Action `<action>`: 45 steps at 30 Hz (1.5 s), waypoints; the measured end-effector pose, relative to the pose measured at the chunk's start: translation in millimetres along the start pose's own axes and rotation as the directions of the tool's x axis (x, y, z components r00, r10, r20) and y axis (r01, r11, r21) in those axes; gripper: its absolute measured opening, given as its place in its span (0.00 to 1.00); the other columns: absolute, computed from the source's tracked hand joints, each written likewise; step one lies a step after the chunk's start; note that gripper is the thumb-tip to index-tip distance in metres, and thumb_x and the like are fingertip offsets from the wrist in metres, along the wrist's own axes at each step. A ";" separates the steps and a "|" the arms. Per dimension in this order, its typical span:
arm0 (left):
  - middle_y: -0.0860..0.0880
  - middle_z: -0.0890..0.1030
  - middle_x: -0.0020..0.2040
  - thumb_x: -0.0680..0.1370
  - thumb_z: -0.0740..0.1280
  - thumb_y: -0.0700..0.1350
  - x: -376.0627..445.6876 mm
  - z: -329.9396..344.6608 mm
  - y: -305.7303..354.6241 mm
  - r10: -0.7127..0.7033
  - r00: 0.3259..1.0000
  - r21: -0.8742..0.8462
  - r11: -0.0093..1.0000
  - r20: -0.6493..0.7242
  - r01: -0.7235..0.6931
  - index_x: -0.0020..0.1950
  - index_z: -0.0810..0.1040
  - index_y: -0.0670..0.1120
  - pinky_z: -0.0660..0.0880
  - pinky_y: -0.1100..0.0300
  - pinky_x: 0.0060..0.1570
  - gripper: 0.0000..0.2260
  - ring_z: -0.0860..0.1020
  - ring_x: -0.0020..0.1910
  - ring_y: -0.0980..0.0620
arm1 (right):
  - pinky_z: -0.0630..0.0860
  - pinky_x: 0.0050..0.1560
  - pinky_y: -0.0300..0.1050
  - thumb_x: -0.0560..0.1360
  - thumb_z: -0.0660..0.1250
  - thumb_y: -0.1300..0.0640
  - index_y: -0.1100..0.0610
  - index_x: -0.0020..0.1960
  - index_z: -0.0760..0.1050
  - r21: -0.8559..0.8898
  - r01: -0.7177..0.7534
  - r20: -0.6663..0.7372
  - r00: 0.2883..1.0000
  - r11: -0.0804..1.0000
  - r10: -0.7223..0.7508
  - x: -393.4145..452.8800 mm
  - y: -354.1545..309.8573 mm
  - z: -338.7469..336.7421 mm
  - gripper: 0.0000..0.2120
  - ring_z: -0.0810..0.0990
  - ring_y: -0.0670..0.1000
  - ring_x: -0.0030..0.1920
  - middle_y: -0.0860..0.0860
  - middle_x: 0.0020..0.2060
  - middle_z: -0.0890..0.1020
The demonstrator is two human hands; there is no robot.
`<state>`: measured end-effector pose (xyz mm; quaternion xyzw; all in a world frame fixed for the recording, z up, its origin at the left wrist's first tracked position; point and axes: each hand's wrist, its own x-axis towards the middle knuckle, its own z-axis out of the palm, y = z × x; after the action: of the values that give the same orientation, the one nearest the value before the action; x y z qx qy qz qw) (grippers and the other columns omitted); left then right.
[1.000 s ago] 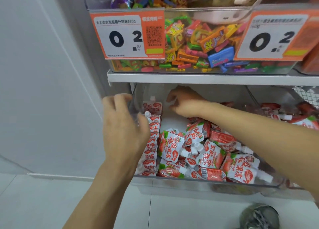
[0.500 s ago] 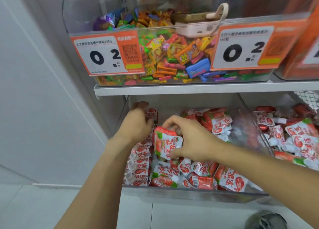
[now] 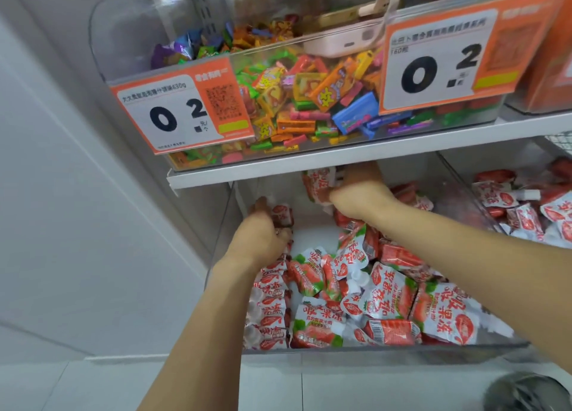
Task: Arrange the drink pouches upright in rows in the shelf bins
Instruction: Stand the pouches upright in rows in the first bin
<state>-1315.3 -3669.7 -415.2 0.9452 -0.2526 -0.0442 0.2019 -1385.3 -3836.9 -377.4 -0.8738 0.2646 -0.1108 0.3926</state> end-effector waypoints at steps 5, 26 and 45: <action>0.46 0.75 0.60 0.75 0.70 0.47 -2.1 -0.5 -2.1 0.021 0.999 -0.039 0.999 -0.026 -0.022 0.74 0.58 0.47 0.72 0.59 0.49 0.32 0.76 0.57 0.42 | 0.70 0.48 0.36 0.77 0.68 0.56 0.57 0.53 0.78 -0.033 0.104 -0.050 0.993 0.994 -0.106 24.8 -4.7 34.7 0.06 0.78 0.51 0.54 0.52 0.49 0.79; 0.49 0.85 0.46 0.74 0.69 0.41 -120.7 -31.6 -25.0 -0.126 0.908 -0.172 0.983 -0.400 0.060 0.70 0.70 0.55 0.80 0.57 0.45 0.26 0.83 0.41 0.51 | 0.75 0.57 0.48 0.79 0.65 0.54 0.51 0.56 0.78 -0.179 0.523 0.338 0.828 0.834 -0.447 53.7 -5.4 81.8 0.07 0.80 0.57 0.56 0.53 0.54 0.84; 0.48 0.85 0.39 0.79 0.61 0.47 -126.0 -22.0 -42.2 -0.170 0.923 -0.263 0.962 -0.346 0.079 0.75 0.58 0.65 0.79 0.52 0.30 0.27 0.77 0.25 0.53 | 0.76 0.54 0.51 0.80 0.66 0.55 0.62 0.52 0.80 -0.189 0.528 0.505 0.775 0.828 -0.379 54.7 -21.2 70.0 0.10 0.81 0.56 0.53 0.56 0.51 0.84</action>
<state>-1401.3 -3566.0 -414.4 0.9191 -0.1424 0.0887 0.3565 -1303.5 -3811.3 -409.0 -0.9647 -0.0402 0.0447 0.2563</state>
